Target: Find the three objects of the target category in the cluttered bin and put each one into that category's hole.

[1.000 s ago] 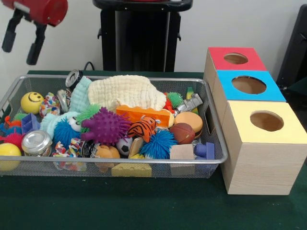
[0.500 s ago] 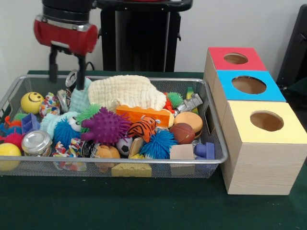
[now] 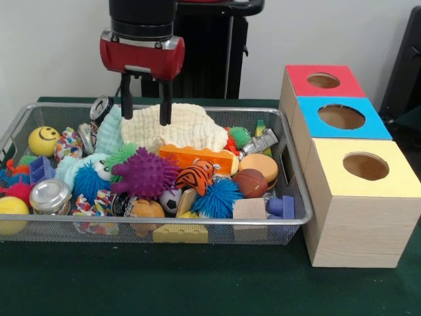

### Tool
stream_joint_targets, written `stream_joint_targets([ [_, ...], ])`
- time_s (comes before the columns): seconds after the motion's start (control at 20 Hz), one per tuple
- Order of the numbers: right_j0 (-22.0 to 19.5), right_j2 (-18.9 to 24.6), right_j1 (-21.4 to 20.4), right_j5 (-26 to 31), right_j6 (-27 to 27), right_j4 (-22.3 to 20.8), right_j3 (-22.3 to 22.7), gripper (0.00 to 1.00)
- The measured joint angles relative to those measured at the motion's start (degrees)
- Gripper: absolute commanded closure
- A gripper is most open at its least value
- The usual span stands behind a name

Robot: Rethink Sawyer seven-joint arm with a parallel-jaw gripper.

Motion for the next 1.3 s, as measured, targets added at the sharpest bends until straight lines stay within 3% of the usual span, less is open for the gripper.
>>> stream_joint_targets([
  [0.4, 0.28, -0.83, 0.25, 2.39, 0.0, -2.37, -3.04, 0.0],
  [0.8, -2.12, -0.85, 0.06, 3.38, 0.0, -5.73, -5.26, 0.0],
  [1.3, -3.19, -0.92, -2.63, 7.63, 0.0, -9.09, -4.64, 0.0],
])
